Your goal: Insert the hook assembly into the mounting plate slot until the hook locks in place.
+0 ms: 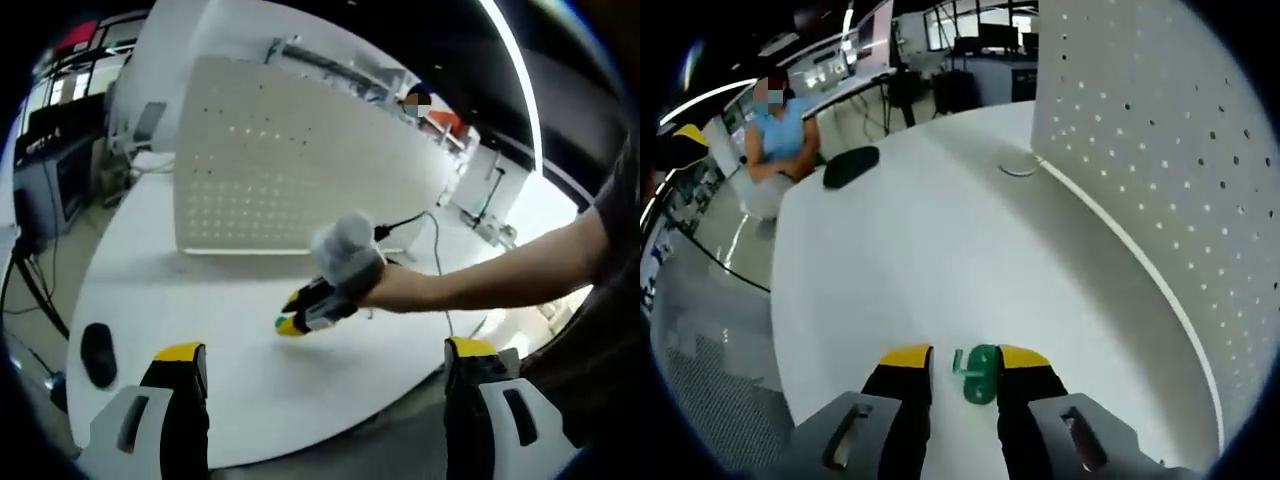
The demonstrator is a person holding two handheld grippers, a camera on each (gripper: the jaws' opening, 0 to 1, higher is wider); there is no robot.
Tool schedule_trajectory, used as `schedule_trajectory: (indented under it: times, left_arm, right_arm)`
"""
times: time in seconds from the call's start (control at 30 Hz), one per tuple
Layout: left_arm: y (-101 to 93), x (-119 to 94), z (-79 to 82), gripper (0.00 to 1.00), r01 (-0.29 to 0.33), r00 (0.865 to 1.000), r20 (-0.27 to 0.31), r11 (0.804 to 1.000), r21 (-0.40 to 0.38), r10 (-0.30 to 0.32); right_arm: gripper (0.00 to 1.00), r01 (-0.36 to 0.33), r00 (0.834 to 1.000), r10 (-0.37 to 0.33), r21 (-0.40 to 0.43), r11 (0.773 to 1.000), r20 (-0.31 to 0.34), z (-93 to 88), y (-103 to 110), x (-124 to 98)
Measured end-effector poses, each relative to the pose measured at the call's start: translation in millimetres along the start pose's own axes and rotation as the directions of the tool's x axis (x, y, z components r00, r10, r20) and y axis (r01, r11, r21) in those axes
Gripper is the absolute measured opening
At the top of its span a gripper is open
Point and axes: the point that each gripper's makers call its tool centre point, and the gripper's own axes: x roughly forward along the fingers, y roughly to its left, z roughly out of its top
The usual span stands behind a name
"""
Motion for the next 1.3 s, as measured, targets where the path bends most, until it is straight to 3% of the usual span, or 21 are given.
schedule_trajectory:
  times: [0.13,0.47,1.3]
  left_arm:
    - [0.4,1,-1.1,1.00,0.002,1.000,-0.001,1.000,-0.006,-0.002]
    - [3.4,2,-1.3,1.00,0.002,1.000,0.001,1.000,-0.015,-0.002]
    - [-3.3,0,10.0,1.00,0.010,1.000,0.030,1.000,0.003,-0.010]
  right_arm:
    - [0.12,0.010,0.999,-0.011,-0.005,1.000,-0.041,-5.1,-4,1]
    - [0.01,0.031,0.997,-0.031,-0.003,1.000,-0.066,-11.5,-10,0]
    - [0.00,0.041,0.999,-0.042,-0.013,0.999,-0.028,-6.7,-15,-8]
